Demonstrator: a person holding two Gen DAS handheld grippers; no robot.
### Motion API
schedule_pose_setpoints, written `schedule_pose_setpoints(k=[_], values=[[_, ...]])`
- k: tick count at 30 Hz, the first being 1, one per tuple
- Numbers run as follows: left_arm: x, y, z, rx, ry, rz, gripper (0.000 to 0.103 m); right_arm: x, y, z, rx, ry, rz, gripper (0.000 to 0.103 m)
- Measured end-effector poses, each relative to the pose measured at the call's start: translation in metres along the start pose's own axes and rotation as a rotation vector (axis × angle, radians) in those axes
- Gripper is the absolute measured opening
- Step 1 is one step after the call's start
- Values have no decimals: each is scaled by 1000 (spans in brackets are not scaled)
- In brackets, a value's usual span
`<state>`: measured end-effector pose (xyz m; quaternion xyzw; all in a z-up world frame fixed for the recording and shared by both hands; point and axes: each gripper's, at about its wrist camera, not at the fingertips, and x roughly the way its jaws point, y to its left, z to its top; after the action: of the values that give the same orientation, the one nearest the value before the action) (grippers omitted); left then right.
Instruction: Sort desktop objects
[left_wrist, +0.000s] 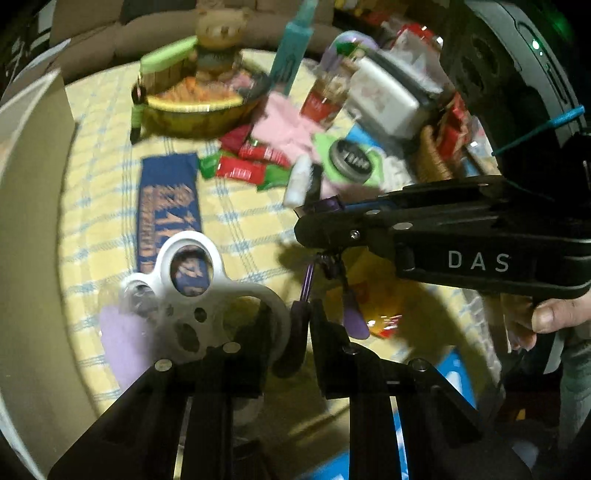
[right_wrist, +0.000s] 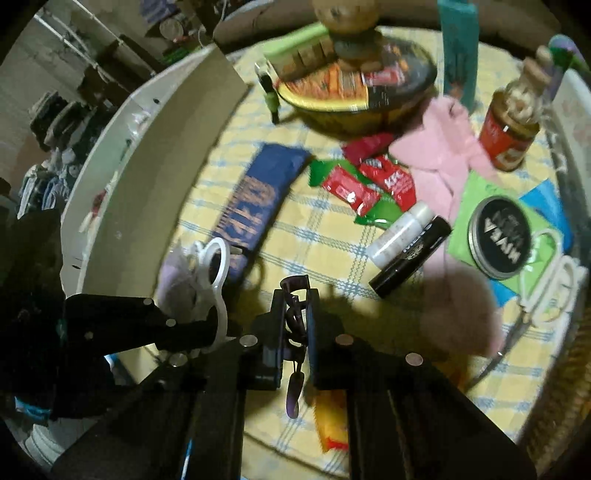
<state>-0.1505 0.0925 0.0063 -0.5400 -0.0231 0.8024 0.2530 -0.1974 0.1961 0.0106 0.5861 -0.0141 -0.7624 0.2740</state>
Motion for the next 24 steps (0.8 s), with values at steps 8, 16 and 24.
schedule_pose_setpoints(k=[8, 16, 24], values=[[-63, -8, 1, 55, -113, -27, 26, -54, 53, 15, -71, -42, -54, 10], [-110, 9, -1, 24, -232, -131, 52, -93, 114, 21, -148, -69, -146, 9], [-141, 36, -5, -50, -290, -202, 35, -90, 162, 28, -197, -69, -165, 8]])
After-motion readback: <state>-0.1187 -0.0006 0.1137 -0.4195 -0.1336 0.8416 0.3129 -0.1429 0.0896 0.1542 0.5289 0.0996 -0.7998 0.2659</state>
